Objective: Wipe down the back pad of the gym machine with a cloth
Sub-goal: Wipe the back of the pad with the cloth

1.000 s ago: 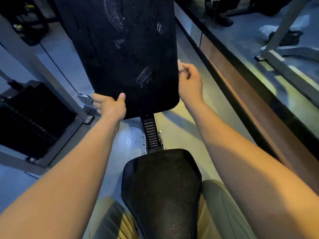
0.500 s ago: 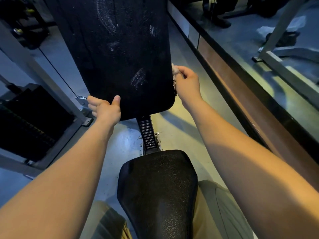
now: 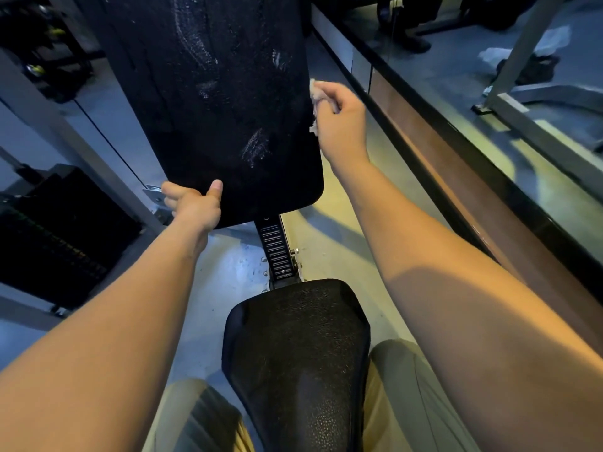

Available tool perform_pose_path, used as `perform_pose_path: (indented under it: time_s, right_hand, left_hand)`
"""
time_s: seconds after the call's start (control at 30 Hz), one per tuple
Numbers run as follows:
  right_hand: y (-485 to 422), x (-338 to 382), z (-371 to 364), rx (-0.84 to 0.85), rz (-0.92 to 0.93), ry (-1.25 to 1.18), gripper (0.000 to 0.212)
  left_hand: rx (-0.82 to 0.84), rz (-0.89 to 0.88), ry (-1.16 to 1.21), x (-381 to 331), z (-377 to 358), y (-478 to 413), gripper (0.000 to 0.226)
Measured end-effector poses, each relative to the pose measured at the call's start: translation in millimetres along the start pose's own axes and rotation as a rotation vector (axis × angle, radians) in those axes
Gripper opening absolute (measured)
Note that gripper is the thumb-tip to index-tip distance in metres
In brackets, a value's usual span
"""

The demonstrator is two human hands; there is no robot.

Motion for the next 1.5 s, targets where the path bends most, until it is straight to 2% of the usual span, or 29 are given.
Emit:
perform_pose_path:
  time_s: [0.07, 0.2, 0.33, 0.43, 0.47, 0.57, 0.63, 0.73, 0.83, 1.0, 1.03, 1.17, 1.23, 1.37, 1.43, 1.5]
  right_hand:
    - [20.3, 3.6, 0.1, -0.031, 0.067, 0.05, 0.026]
    - [68.3, -15.8, 0.5, 0.014, 0.128, 0.216, 0.024]
    - [35.3, 36.3, -1.8, -0.115, 0.448, 0.387, 0.028]
    - [29.5, 49.7, -20.7, -0.171, 0.499, 0.471, 0.028]
    - [40.5, 42.8, -28.5, -0.155, 0.497, 0.532, 0.029]
    - [84.4, 13.6, -47.4, 0.077, 0.584, 0.672, 0.031]
    - [85.0, 14.3, -46.1, 0.169, 0.648, 0.719, 0.028]
    - [56.1, 37.9, -36.6, 0.05, 0.648, 0.739, 0.029]
    - [54.3, 38.4, -39.2, -0.041, 0.573, 0.693, 0.032]
    - [93.7, 14.6, -55.8, 0.258, 0.661, 0.818, 0.029]
    - [86.2, 20.1, -51.7, 0.249, 0.676, 0.818, 0.026]
    - [57.5, 38.8, -33.8, -0.013, 0.604, 0.752, 0.024]
    - [72.7, 23.7, -47.7, 0.022, 0.565, 0.767, 0.022]
    - [111.7, -2.4, -77.4, 0.334, 0.657, 0.871, 0.019]
    - [95.1, 10.8, -69.8, 0.296, 0.687, 0.856, 0.021]
    - [76.8, 24.7, -57.0, 0.133, 0.657, 0.799, 0.024]
  left_hand:
    - [0.0, 0.001, 0.007, -0.3, 0.3, 2.0, 0.081]
    - [-0.01, -0.009, 0.009, -2.8, 0.4, 4.1, 0.078]
    - [-0.013, -0.026, 0.005, -2.6, 0.3, 3.3, 0.073]
    - [-0.001, -0.015, 0.011, 0.9, 0.0, 0.8, 0.077]
    - [0.011, -0.009, 0.018, 1.2, -0.7, 0.8, 0.082]
    - [0.028, 0.015, 0.013, 1.7, -0.9, 1.1, 0.093]
    - [0.028, 0.013, 0.01, 1.7, -0.8, 1.4, 0.094]
    - [0.028, 0.008, 0.015, 1.6, -1.2, 2.4, 0.091]
    - [0.028, 0.008, 0.017, 3.5, 0.2, 1.2, 0.088]
    - [0.023, 0.0, 0.021, 3.5, 1.3, 0.6, 0.084]
    - [0.02, -0.002, 0.026, 4.1, 1.2, 0.0, 0.082]
    - [0.015, -0.017, 0.051, 4.8, 0.3, 1.5, 0.077]
    - [0.017, -0.011, 0.051, 5.2, 0.7, 2.0, 0.08]
    - [0.021, -0.015, 0.056, 4.3, 1.2, 2.0, 0.079]
    - [0.015, -0.025, 0.056, 4.7, 1.1, 2.5, 0.077]
    - [0.009, -0.033, 0.055, 5.6, 0.6, 2.4, 0.075]
Point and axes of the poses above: each hand's wrist, its own y-axis away from the middle knuckle, its own z-axis out of the back of the hand, x = y × z, the point moved 8 cm from there along -y, towards the middle knuckle, and after that the axes turned 4 degrees about x, right-handed, at the moved point
